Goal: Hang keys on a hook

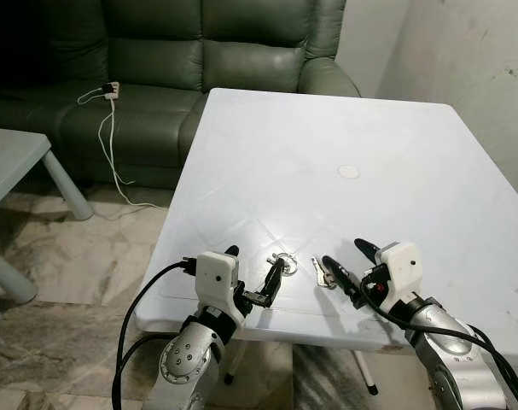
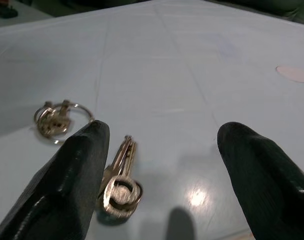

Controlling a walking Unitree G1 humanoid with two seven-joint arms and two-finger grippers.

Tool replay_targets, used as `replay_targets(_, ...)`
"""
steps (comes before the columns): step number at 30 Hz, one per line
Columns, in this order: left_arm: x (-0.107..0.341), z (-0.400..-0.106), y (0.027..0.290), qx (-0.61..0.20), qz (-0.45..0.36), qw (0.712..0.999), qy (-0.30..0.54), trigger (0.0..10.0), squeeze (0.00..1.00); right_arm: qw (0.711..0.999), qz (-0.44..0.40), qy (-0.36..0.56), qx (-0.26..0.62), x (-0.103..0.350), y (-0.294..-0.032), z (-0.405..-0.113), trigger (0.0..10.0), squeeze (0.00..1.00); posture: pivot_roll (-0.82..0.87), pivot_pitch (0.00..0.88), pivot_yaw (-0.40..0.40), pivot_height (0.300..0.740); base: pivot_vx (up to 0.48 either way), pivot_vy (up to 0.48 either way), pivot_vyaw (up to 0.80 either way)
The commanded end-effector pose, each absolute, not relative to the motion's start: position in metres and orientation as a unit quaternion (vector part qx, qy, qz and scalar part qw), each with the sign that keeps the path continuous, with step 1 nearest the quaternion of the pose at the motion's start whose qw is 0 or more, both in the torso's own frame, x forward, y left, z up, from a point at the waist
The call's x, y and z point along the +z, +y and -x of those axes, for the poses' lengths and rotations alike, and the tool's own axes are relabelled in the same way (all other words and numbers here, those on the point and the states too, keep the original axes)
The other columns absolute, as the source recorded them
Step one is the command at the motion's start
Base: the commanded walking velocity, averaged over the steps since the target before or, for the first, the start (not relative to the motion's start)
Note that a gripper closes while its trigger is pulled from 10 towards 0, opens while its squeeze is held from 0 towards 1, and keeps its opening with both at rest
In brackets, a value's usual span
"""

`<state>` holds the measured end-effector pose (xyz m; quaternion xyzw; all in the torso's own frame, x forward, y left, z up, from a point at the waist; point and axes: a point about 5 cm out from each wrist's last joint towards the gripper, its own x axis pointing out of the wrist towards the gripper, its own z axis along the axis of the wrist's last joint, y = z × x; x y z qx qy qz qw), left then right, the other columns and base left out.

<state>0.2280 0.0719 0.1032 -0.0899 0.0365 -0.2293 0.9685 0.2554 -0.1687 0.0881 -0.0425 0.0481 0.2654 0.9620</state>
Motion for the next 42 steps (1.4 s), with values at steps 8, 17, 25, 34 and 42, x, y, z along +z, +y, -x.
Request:
replay_targets(8,0.107,-0.224,0.068,-0.231,0.090,0.968,0.037,10.0,0.00,0.957,0.057,0.067,0.277,0.087,-0.166,-0.253,10.0,0.00,-0.04,0.072,-0.096,0.740,0.000,0.000,0.00)
replay_targets(17,0.107,-0.224,0.068,-0.229,0.089,0.969,0.039,10.0,0.00,0.954,0.062,0.088,0.278,0.083,-0.160,-0.252,10.0,0.00,-0.03,0.069,-0.098,0.740,0.000,0.000,0.00)
replay_targets(25,0.107,-0.225,0.067,-0.230,0.089,0.968,0.039,10.0,0.00,0.949,0.069,0.094,0.293,0.081,-0.159,-0.249,10.0,0.00,-0.03,0.064,-0.096,0.740,0.000,0.000,0.00)
replay_targets(34,0.108,-0.225,0.066,-0.231,0.090,0.968,0.040,10.0,0.00,0.946,0.076,0.101,0.297,0.079,-0.158,-0.248,10.0,0.00,-0.03,0.067,-0.098,0.740,0.000,0.000,0.00)
replay_targets(42,0.108,-0.225,0.067,-0.227,0.091,0.969,0.040,10.0,0.00,0.942,0.067,0.114,0.308,0.077,-0.157,-0.245,10.0,0.00,-0.03,0.074,-0.101,0.740,0.000,0.000,0.00)
